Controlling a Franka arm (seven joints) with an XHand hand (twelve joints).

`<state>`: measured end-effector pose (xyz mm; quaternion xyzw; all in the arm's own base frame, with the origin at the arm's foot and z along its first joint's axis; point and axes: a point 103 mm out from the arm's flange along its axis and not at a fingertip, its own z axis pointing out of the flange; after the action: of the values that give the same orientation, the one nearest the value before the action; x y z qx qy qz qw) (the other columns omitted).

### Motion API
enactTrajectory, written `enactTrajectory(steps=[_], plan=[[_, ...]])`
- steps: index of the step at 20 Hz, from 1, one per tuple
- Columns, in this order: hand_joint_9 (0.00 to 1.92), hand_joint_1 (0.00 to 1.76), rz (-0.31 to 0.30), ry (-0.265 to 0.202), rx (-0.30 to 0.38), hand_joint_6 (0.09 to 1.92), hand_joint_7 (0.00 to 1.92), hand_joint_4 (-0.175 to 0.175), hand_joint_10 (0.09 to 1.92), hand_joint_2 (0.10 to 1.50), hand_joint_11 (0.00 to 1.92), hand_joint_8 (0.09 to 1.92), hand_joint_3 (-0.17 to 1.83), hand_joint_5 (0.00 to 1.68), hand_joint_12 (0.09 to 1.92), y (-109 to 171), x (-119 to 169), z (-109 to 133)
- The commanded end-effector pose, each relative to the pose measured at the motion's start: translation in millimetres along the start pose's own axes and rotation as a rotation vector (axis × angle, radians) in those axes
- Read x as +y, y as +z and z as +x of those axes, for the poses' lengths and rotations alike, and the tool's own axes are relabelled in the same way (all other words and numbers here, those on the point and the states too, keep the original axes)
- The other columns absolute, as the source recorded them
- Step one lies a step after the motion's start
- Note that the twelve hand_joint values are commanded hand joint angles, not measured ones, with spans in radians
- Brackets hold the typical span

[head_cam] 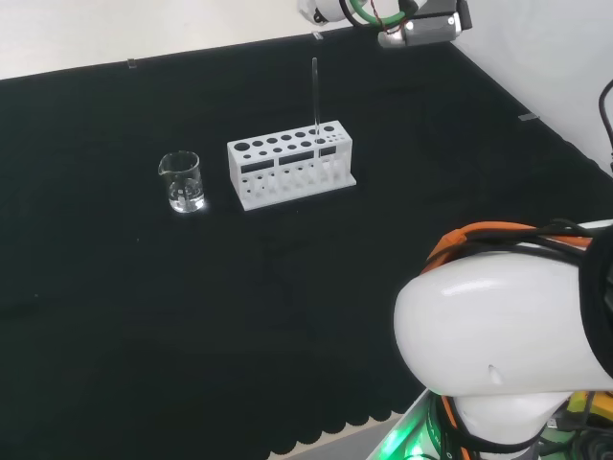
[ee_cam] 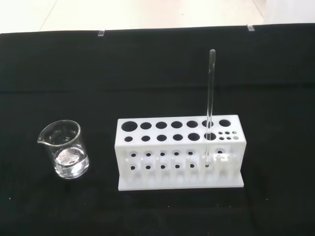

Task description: Take the glass rod from the white test tube rack.

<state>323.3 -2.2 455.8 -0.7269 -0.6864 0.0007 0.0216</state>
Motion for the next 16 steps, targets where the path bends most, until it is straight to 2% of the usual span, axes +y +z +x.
enactTrajectory(steps=[1,3,7,16], plan=[[0.0,0.51,0.017,-0.018,0.033,0.09,0.0,-0.054,0.58,0.96,0.0,0.44,0.44,0.05,1.0,17.4,34.6,-9.9],[0.0,0.5,0.02,-0.034,0.037,0.09,0.0,-0.053,0.6,0.98,0.0,0.47,0.44,0.06,1.02,23.4,45.6,-14.9],[0.0,0.47,0.029,-0.035,0.036,0.09,0.0,-0.051,0.66,1.01,0.0,0.54,0.43,0.07,1.03,31.0,65.0,-29.2],[0.0,0.46,0.037,0.003,0.022,0.09,0.0,-0.045,0.71,1.03,0.0,0.6,0.42,0.1,1.06,26.9,115.5,-54.0]])
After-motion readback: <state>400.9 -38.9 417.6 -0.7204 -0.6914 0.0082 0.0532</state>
